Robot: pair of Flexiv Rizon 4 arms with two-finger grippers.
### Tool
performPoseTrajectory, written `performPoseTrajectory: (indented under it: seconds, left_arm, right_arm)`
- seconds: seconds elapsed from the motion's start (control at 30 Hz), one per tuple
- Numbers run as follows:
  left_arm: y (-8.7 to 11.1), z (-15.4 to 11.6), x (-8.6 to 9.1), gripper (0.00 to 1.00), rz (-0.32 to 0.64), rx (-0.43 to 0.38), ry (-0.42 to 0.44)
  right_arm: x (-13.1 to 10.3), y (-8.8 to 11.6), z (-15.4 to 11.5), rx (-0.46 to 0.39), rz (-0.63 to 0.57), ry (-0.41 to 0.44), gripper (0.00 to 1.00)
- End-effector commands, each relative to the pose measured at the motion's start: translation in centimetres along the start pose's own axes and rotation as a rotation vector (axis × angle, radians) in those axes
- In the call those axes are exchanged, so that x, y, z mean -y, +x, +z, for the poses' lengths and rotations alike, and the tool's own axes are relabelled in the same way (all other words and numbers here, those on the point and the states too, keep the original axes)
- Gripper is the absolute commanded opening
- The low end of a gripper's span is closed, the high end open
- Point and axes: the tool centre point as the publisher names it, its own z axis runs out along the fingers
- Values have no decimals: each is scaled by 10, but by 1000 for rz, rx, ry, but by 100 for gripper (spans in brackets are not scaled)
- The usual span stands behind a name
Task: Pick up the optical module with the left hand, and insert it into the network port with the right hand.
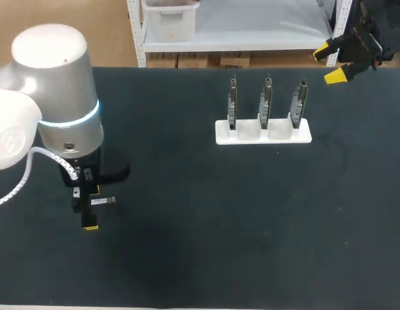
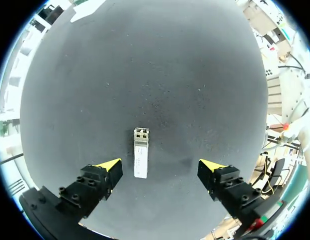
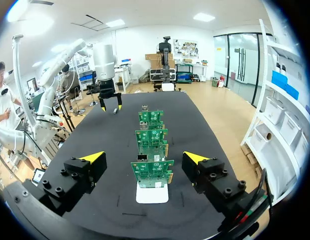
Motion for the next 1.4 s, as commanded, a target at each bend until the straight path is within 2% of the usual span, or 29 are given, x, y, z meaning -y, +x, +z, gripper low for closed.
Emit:
performPoseTrajectory:
  seconds: [0.03, 0.17, 0.2, 0.23, 0.27, 0.67, 0.87, 0.97, 1.23, 1.4]
  left_arm:
    - [0, 4, -4, 100, 0, 0, 6]
    - [0, 6, -5, 100, -1, 3, 8]
    - [0, 6, -5, 70, -1, 5, 9]
    - [0, 7, -6, 27, -2, 8, 13]
    - [1, 8, -6, 0, -4, 9, 15]
    - [6, 12, -8, 0, -3, 1, 23]
    - [6, 10, -14, 0, 1, 2, 18]
    - [4, 7, -21, 0, -24, 33, 8]
    - [-5, -21, -51, 0, -157, 225, -40]
    - [-20, -52, -82, 0, -277, 453, -89]
  right_arm:
    - [-2, 0, 0, 0, -1, 6, 100]
    - [-2, 0, 0, 0, -1, 6, 100]
    - [-2, 0, 0, 0, -1, 6, 100]
    - [-2, 0, 0, 0, -1, 6, 100]
    - [-2, 0, 0, 0, -1, 6, 100]
    - [-2, 0, 0, 0, -1, 6, 100]
    - [-2, 0, 0, 0, -1, 6, 100]
    - [-2, 0, 0, 0, -1, 6, 100]
    - [-2, 0, 0, 0, -1, 6, 100]
    - [-2, 0, 0, 0, -1, 6, 100]
